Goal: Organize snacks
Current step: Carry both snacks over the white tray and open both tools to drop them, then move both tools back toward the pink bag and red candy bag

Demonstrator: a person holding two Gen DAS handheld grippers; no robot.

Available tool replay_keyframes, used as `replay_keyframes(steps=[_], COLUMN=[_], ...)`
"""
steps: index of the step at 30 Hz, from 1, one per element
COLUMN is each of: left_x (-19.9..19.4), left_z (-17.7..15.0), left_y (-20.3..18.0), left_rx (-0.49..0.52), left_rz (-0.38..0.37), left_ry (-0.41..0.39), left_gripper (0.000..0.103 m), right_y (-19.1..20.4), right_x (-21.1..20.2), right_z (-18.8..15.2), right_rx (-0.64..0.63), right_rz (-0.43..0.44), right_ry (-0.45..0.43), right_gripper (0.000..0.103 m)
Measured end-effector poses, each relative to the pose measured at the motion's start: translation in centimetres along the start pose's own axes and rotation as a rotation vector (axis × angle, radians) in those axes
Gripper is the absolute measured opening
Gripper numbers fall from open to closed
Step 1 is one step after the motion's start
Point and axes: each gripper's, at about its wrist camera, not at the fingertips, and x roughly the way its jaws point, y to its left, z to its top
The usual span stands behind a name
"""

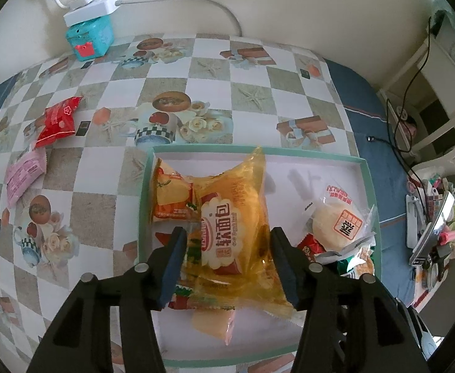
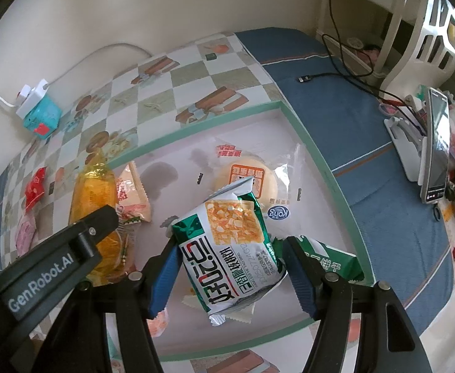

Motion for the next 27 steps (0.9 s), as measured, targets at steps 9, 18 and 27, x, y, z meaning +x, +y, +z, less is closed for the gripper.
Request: replay_keyframes(steps=[9, 18, 27], left_x=[-0.1, -0.1, -0.4], left_z=[0.1, 0.2, 0.2], left_y=[1.2, 1.4, 1.1], left_rx=[-0.026, -0.026, -0.01], left_rz=[-0.004, -0.004, -0.018], left_ry=[0.013, 0.017, 0.012], left_gripper=[0.069, 0.07, 0.083], right_y=[0.4, 0.4, 0.0], right_x=[0.3, 0.8, 1.1], right_z=[0.0, 0.1, 0.0], right_rx=[-0.011, -0.01, -0.006], right_rz=[-0.009, -0.039, -0.073], right_ry=[0.013, 0.026, 0.029], right_gripper=[0.071, 0.087, 0.101])
